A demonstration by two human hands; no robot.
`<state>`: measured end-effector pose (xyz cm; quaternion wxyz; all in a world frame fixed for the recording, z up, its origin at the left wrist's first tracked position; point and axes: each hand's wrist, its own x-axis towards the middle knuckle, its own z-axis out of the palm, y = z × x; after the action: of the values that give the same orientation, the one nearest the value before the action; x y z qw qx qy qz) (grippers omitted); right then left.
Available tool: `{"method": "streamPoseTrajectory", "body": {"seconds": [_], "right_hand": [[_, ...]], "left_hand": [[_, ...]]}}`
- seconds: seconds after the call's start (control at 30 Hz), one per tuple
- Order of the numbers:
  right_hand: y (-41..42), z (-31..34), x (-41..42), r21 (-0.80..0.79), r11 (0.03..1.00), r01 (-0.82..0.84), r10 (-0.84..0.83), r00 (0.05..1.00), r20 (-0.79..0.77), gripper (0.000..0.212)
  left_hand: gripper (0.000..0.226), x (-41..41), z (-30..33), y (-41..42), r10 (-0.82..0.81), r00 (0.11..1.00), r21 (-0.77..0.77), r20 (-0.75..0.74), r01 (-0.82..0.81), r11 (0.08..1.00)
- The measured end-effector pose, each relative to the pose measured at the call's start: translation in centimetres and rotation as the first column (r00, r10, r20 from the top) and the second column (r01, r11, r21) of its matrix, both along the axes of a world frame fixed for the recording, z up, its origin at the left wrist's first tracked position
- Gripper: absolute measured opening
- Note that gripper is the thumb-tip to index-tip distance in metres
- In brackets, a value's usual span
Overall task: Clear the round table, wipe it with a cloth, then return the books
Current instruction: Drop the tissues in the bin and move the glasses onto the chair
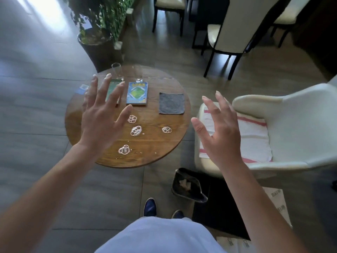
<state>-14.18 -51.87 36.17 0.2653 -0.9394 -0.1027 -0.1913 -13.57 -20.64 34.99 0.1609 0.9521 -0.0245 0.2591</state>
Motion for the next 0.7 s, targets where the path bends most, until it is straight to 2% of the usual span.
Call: {"method": "streamPoseTrajectory", "body": {"seconds": [0.2, 0.33, 0.47, 0.7], "right_hand": [[1.7, 0.2, 0.8, -0.002, 0.992, -0.126, 0.126, 0.991, 0.033, 0.06], [3.1, -0.9, 1.0, -0.041, 0.979, -0.197, 0.201, 0.972, 0.12, 0.06], [4.7, -1.9, 1.4, -0.019, 0.972, -0.235, 0.236, 0.963, 0.132, 0.061], [8.4, -2.8, 4.7, -0.02, 0.974, -0.225, 0.225, 0.972, 0.063, 0.061]], "left_hand": [[0.061, -2.4, -0.7, 2.0, 0.145, 0.989, 0.025, 0.015, -0.146, 0.989], [0.061, -3.4, -2.1, 3.4, 0.265, 0.964, 0.088, -0.017, -0.263, 0.961], [0.058, -3.9, -2.1, 4.6, 0.31, 0.951, 0.063, -0.023, -0.308, 0.949], [0.058, -1.6, -2.5, 8.3, 0.312, 0.949, 0.047, -0.041, -0.311, 0.949]]}}
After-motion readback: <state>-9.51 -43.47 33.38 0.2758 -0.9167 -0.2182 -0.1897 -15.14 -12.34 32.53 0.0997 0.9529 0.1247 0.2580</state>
